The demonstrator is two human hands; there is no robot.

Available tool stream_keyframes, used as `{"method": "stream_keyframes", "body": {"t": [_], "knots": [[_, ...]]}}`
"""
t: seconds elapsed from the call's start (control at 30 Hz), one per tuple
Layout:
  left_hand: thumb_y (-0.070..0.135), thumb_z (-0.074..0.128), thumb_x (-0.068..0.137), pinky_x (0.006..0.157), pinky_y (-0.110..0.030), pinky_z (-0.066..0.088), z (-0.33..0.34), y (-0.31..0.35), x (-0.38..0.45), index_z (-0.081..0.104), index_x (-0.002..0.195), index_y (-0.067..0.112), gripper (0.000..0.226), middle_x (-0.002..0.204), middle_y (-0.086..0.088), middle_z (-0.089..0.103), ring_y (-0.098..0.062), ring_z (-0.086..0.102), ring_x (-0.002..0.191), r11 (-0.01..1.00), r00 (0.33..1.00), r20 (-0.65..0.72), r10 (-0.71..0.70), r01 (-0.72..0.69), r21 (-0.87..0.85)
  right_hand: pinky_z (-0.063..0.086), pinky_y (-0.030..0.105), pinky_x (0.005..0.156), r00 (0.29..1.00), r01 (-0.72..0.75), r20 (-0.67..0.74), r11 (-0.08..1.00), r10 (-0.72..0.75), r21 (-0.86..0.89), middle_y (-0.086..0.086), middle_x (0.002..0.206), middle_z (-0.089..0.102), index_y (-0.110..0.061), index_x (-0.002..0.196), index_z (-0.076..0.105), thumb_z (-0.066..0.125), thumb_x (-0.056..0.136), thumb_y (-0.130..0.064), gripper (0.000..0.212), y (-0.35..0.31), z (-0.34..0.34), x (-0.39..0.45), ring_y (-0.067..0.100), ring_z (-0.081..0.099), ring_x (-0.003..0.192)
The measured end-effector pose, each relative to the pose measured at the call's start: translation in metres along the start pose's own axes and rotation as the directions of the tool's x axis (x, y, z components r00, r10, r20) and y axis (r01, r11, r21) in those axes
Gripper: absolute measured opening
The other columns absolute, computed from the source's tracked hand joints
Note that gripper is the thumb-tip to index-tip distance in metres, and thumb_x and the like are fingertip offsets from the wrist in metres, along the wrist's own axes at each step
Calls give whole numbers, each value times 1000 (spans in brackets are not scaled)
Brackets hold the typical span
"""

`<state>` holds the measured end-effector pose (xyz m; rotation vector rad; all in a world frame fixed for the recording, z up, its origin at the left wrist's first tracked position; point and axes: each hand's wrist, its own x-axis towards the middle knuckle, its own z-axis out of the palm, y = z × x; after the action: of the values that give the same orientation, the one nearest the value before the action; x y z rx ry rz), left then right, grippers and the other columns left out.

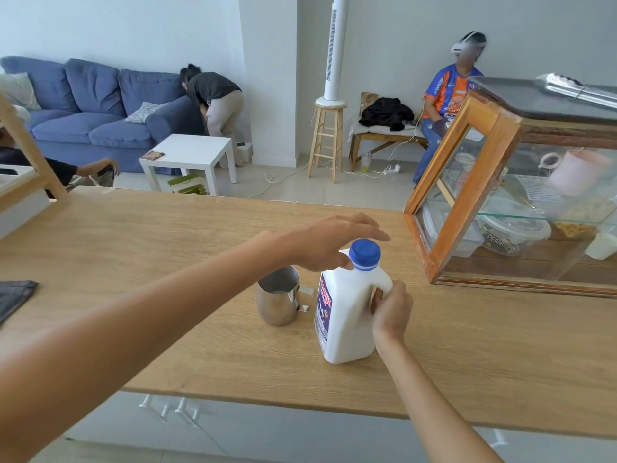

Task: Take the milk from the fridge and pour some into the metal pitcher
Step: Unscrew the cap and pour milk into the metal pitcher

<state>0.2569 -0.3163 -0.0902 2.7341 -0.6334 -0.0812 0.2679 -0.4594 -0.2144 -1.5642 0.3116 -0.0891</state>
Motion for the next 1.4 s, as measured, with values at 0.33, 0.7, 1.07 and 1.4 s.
{"method": "stream_keyframes", "body": {"t": [0.33,0.7,1.07,1.4], "knots": [[30,55,95,84,-28,38,0,16,9,43,135,17,44,124,-7,42,-23,47,105,986,992,7,-124,122,114,27,29,47,1000,3,-2,1000,-3,-7,8,58,34,-10,61,39,33,89,-8,28,2,0,2,20,29,56],[48,56,90,78,-25,34,-7,-12,-33,46,126,17,49,116,-3,47,-19,48,95,951,952,-119,-280,292,96,25,37,57,1000,10,2,999,-10,45,3,55,30,-16,52,29,33,68,-26,19,3,3,2,21,27,61],[36,61,89,85,-31,40,79,-115,-121,45,124,11,46,123,-9,43,-25,48,99,740,740,60,-670,672,-26,27,35,53,996,70,-55,997,-71,-29,5,59,39,-12,56,35,33,86,-14,31,10,5,8,22,31,62],[37,57,92,92,-32,41,172,-150,-127,43,126,4,49,125,-15,44,-29,51,111,725,723,93,-684,688,-19,34,18,46,998,47,-59,963,-33,266,-18,41,47,-22,59,45,34,92,-16,35,11,9,8,-2,43,43]]}}
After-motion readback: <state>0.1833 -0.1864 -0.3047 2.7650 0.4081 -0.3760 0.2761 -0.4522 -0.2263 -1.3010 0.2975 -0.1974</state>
